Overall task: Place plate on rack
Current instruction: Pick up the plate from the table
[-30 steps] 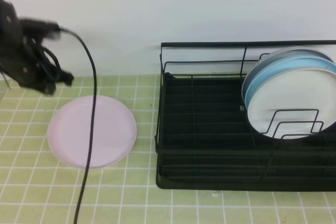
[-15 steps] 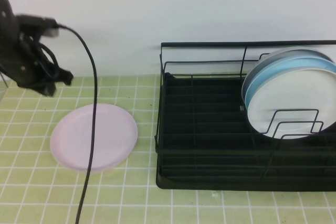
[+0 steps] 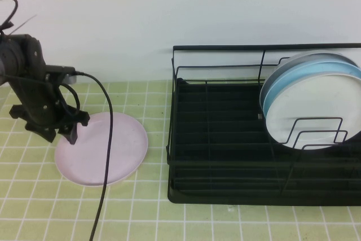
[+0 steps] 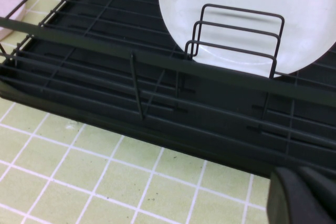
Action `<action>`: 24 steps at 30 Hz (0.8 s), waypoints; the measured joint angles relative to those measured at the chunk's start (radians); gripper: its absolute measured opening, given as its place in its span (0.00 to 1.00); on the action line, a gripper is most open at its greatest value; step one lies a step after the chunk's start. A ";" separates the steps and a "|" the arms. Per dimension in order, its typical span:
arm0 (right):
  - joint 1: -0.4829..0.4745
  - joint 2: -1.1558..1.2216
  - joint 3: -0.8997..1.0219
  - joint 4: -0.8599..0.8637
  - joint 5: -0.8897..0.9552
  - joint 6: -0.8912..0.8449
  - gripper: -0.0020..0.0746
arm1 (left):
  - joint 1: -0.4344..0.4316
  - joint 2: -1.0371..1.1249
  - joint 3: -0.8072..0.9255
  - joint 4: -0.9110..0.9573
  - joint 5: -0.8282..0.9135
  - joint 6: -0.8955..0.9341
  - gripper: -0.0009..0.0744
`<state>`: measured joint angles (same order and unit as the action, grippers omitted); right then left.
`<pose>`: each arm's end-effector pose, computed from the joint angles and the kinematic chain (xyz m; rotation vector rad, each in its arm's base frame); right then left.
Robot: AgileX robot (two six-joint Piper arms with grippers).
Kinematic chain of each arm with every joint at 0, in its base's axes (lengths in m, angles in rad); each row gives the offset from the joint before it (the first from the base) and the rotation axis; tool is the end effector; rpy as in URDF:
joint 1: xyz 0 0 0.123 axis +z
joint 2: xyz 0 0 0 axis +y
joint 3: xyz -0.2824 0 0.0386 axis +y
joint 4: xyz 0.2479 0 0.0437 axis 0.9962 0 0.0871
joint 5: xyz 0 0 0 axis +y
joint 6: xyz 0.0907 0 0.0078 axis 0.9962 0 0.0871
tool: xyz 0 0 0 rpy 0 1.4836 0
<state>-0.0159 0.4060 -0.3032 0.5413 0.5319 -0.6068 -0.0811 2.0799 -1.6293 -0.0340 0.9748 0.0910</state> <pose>0.0850 0.0225 0.2471 -0.2780 2.0211 0.1808 0.4328 -0.0377 0.1936 0.2271 2.8997 -0.0425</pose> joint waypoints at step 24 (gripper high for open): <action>0.000 0.000 0.000 0.000 -0.004 -0.002 0.02 | 0.058 0.019 0.000 -0.126 0.004 0.012 0.30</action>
<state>-0.0159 0.4060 -0.3032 0.5413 0.5283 -0.6092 -0.0234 2.0990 -1.6293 -0.1597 0.9788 0.1027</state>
